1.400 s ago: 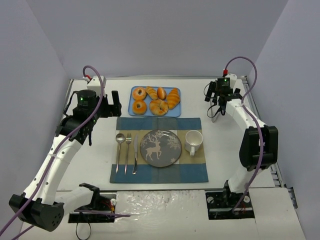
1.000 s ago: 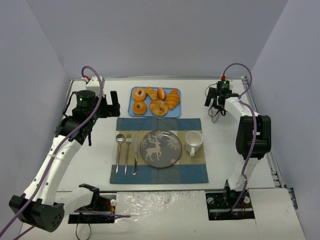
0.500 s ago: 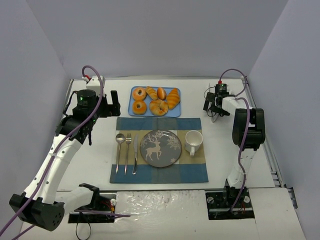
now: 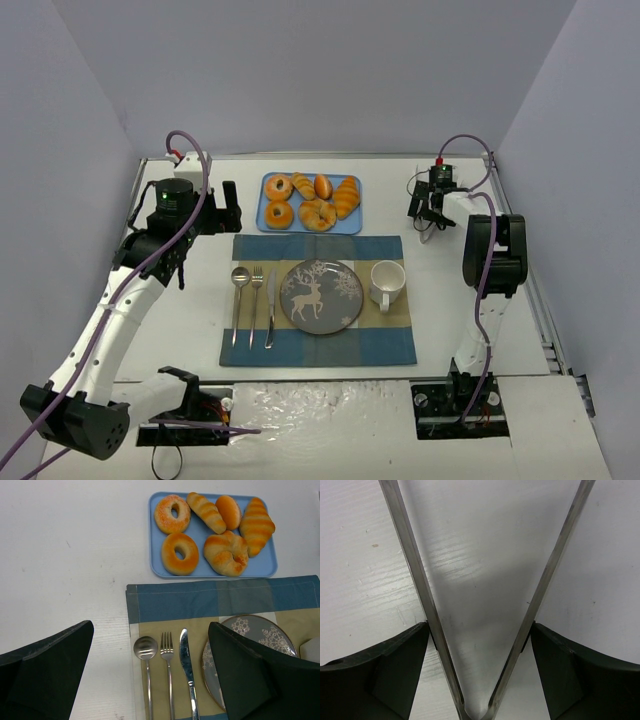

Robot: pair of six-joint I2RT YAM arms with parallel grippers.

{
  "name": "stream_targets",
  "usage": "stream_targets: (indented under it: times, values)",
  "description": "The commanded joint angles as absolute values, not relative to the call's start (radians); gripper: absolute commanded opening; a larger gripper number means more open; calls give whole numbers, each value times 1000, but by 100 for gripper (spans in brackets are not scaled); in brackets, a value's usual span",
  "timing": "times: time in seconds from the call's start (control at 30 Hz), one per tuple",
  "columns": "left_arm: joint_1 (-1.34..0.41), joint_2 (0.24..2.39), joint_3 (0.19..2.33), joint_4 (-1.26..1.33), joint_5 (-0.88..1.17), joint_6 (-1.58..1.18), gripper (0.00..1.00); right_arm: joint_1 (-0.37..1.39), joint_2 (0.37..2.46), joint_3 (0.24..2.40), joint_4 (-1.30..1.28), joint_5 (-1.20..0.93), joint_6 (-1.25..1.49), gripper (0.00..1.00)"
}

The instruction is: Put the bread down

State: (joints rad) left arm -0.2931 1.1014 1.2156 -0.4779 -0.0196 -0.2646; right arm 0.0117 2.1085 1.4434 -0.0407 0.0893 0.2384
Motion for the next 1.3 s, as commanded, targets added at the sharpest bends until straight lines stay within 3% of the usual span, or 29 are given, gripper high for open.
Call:
stream_targets:
  times: [0.0, 0.13, 0.37, 0.47, 0.7, 1.27]
  values:
    - [-285, 1098, 1272, -434, -32, -259, 97, 5, 2114, 1414, -14, 95, 264, 73]
    - [-285, 1101, 1272, -434, -34, -259, 97, 6, 2112, 1393, -12, 79, 275, 64]
    - [-285, 1101, 1272, -434, -37, -258, 97, 5, 2094, 1374, 25, 54, 287, 36]
    - [-285, 1102, 1271, -435, -37, -258, 97, 5, 2068, 1363, 25, 58, 294, 29]
    - [-284, 1100, 1272, -434, -38, -258, 97, 22, 1930, 1322, 21, 91, 299, 24]
    - [-282, 1103, 1271, -437, -45, -254, 97, 120, 1640, 1296, -80, 198, 274, 30]
